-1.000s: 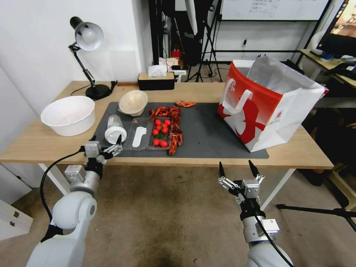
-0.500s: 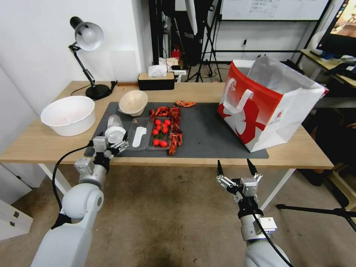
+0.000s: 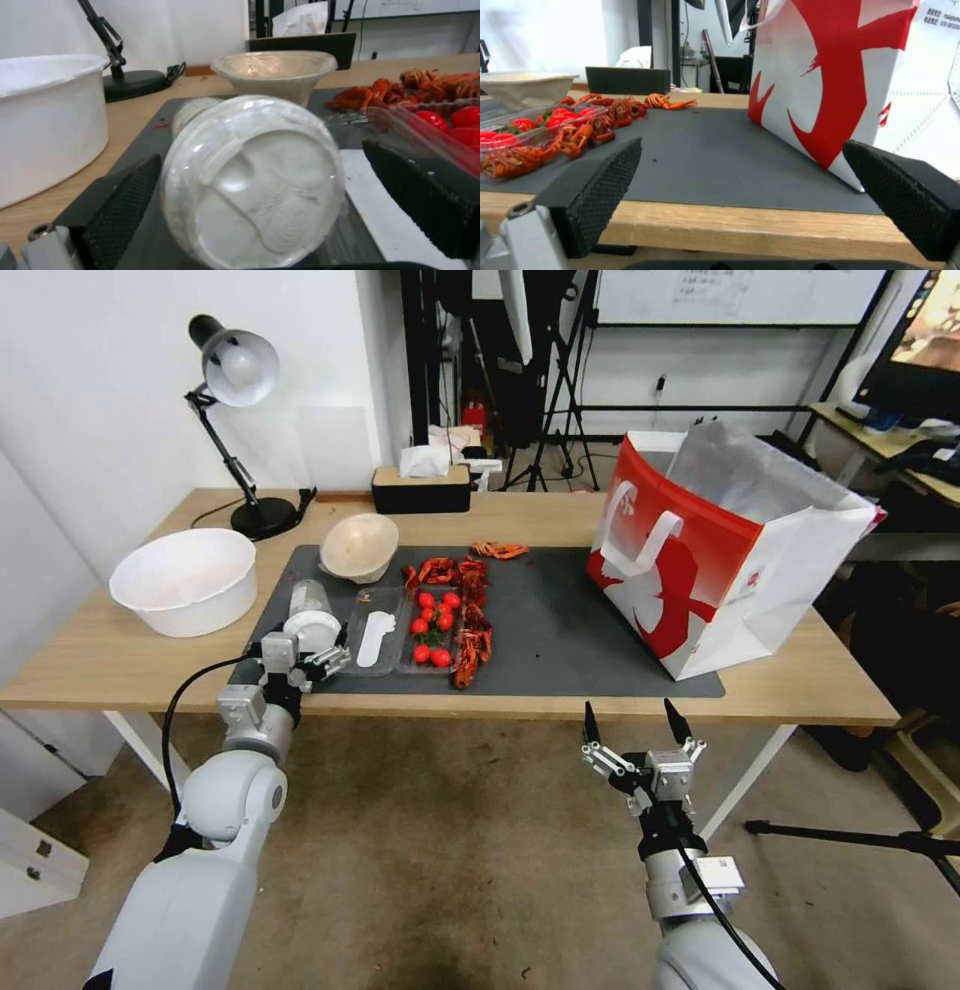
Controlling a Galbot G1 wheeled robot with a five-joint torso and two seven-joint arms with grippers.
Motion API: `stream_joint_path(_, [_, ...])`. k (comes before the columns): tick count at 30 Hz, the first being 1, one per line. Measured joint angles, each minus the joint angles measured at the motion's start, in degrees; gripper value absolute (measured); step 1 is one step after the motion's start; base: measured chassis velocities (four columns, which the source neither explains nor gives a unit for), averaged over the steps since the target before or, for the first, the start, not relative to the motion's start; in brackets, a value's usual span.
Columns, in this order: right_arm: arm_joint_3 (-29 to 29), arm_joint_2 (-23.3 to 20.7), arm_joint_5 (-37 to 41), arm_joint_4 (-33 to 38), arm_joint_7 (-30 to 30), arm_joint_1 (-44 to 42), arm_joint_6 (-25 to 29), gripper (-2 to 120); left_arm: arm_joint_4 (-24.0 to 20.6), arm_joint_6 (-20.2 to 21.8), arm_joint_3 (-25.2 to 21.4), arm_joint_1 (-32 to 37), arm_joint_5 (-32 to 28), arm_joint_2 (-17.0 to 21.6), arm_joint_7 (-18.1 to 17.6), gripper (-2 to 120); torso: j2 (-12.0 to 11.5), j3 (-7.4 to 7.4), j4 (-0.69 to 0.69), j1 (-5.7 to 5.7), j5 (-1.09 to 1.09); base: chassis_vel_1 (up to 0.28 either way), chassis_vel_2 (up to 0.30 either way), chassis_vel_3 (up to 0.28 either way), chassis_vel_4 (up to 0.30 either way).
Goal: Pick up the trash from the table and place it into the takeout bag.
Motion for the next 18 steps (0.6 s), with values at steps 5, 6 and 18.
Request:
stream_joint_path(5, [0.0,0.12,-0.14,0.01,0.0,-0.17,0.0,100,0.9,-0.12,0.03,-0.35,0.89,0.34,-0.43,98,0.0,0.0,0.0,0.0,0.0,0.0,0.0,0.0,0.0])
stream_joint_path(6, [0.0,0.16,-0.18,0.01,0.0,-0.17,0.0,100,1.09,-0.12,0.04,-0.43,1.07,0.45,-0.61,95,0.0,0.0,0.0,0.0,0.0,0.0,0.0,0.0,0.0])
stream_joint_path(18, [-0.45,0.44,-0.58,0.02,-0.04,-0.23,0.03,99,3.05,-0.27,0.1,-1.35,2.08,1.7,-1.41,72,0.0,0.0,0.0,0.0,0.01,0.0,0.0,0.0,0.0])
